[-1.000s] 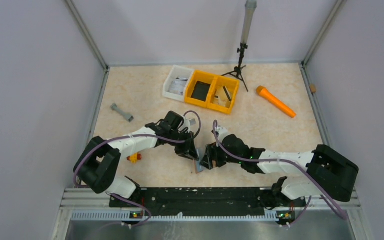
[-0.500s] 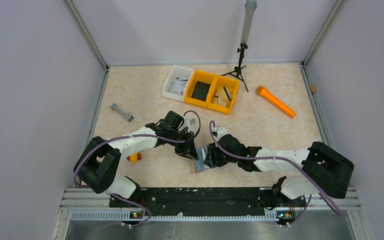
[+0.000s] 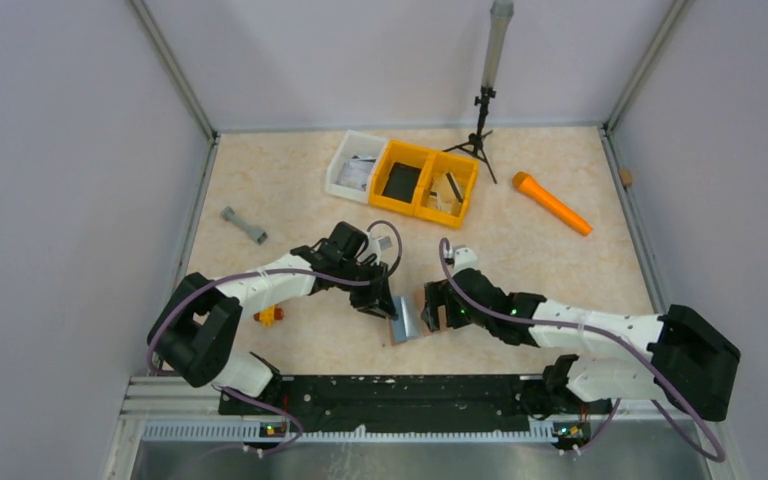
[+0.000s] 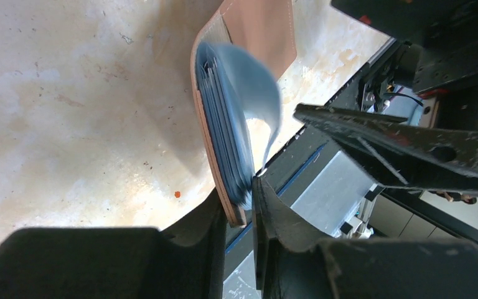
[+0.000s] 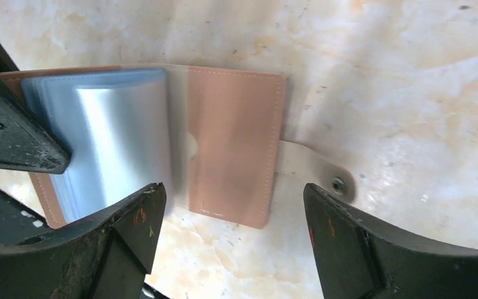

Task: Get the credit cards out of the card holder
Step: Open the card holder at the center of the board.

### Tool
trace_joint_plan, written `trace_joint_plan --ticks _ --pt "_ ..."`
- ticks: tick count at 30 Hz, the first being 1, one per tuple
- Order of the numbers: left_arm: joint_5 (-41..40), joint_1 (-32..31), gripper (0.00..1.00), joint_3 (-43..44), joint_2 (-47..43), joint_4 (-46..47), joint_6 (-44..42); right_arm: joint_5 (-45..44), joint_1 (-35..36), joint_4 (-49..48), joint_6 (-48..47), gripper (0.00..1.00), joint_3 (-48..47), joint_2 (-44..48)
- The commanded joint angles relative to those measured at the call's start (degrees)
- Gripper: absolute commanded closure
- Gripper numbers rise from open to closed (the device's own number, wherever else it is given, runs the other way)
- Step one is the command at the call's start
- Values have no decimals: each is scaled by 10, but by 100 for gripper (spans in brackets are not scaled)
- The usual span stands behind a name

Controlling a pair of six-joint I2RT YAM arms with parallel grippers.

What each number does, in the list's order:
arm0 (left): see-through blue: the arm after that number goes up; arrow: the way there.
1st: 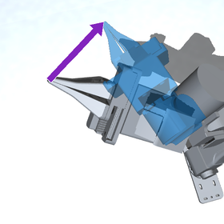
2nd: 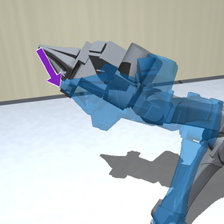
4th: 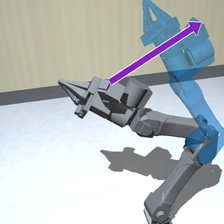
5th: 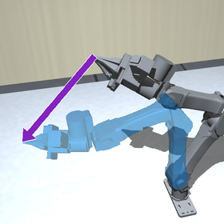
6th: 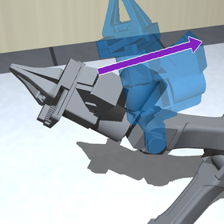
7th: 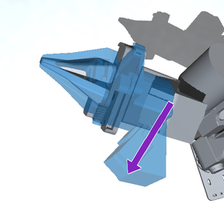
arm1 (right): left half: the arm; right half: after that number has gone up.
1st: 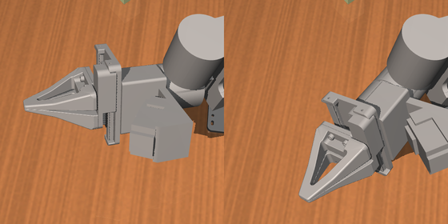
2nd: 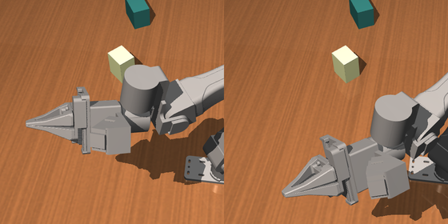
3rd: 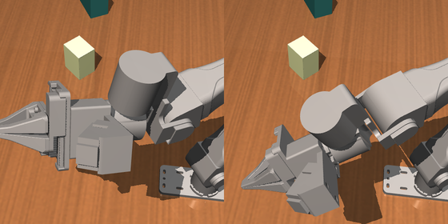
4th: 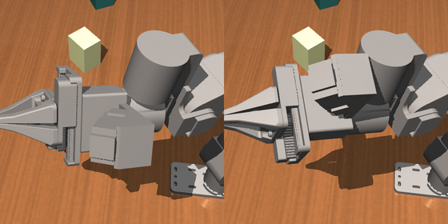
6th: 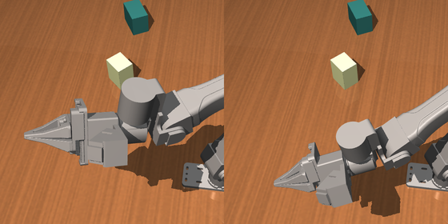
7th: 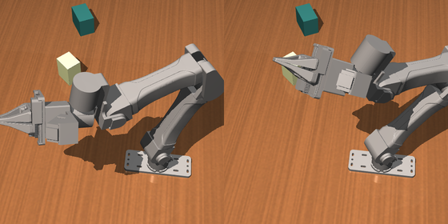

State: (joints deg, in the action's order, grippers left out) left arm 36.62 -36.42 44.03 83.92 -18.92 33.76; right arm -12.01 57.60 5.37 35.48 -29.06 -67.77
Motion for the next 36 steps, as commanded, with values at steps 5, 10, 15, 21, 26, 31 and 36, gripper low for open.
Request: trace_joint_plan --ticks 5,10,15,21,26,31,36 --pt "8 0 76 11 -11 -1 -10 -30 6 80 -24 20 -56 55" --pt "10 0 76 11 -13 -3 -10 79 20 -20 -23 19 -44 57" --pt "9 0 75 9 -15 -4 -10 110 26 -69 -22 15 -49 4" --pt "10 0 77 5 -17 -1 -9 137 32 -106 -6 14 -47 -34" --pt "16 0 77 2 -24 4 -5 137 32 -112 -1 14 -36 -43" --pt "15 0 78 0 -26 6 -4 129 33 -106 2 13 -32 -62" --pt "13 0 78 -2 -27 5 -5 107 33 -89 1 15 -32 -81"
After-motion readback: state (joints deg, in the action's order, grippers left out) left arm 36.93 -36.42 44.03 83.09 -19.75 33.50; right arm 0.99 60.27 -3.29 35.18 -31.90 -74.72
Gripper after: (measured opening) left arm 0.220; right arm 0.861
